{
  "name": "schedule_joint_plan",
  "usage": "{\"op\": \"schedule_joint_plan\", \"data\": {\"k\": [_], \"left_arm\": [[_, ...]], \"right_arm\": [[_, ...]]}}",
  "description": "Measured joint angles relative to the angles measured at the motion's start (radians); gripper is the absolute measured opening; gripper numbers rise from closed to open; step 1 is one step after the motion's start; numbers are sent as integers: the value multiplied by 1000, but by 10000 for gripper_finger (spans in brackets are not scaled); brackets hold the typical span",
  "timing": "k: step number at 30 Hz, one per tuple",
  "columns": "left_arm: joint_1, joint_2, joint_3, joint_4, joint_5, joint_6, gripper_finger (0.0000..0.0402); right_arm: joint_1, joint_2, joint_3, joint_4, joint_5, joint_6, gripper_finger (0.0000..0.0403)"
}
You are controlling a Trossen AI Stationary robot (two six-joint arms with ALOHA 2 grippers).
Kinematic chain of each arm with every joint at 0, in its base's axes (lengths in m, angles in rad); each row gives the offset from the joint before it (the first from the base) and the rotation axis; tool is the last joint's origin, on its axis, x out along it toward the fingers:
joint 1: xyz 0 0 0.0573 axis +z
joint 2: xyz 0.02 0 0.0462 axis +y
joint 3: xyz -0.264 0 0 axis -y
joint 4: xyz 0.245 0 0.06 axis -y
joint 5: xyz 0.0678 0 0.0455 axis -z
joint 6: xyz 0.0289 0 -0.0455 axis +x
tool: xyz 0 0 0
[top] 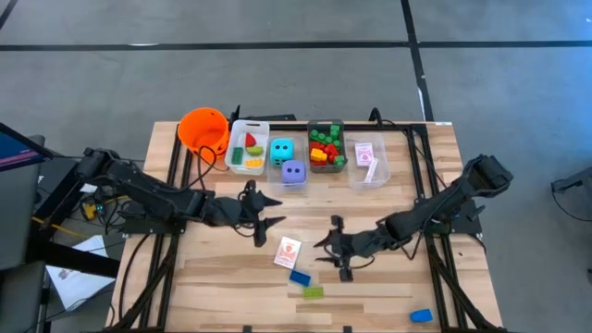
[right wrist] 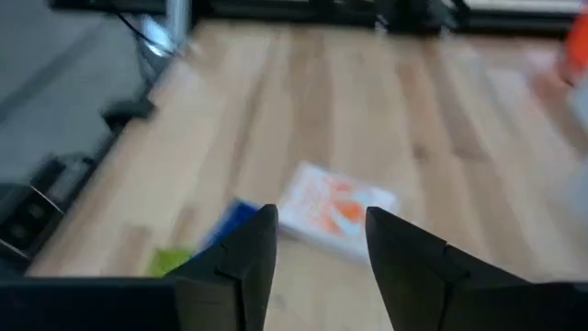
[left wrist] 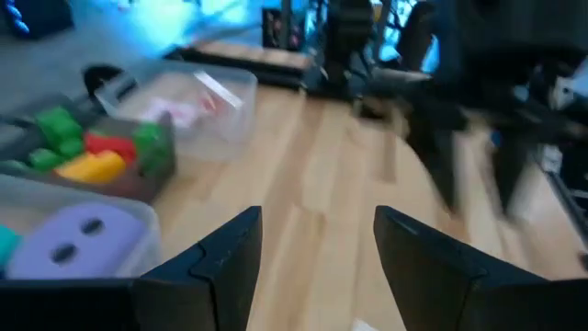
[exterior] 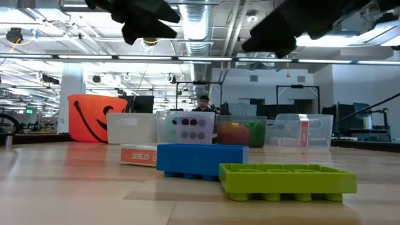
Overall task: Pick & Place Toys
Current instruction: Put the small blue game piece into the white bin
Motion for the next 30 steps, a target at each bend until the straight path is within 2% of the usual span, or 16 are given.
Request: {"op": "schedule_joint_plan", "data": {"k": [5, 8, 14, 21, 24, 30], "left_arm": [[54, 0, 1, 74, -9, 49, 199], [75, 0, 1, 70, -9, 47, 196], [66, 0, 1, 44, -6, 4, 195], [10, 0, 1, -34, -2, -123, 195], [-21, 0, 1, -42, -3, -168, 195], [-105, 14, 1, -38, -6, -221, 195]], "right_arm": [[27, 187, 25, 208, -9, -25, 163], [45, 278, 96, 214, -8, -22, 163], [91, 404, 282, 52, 33, 62, 163], [189, 517, 449, -133, 262, 179, 163], [213, 534, 489, -227, 326, 239, 163], [212, 541, 499, -250, 333, 313, 187]]}}
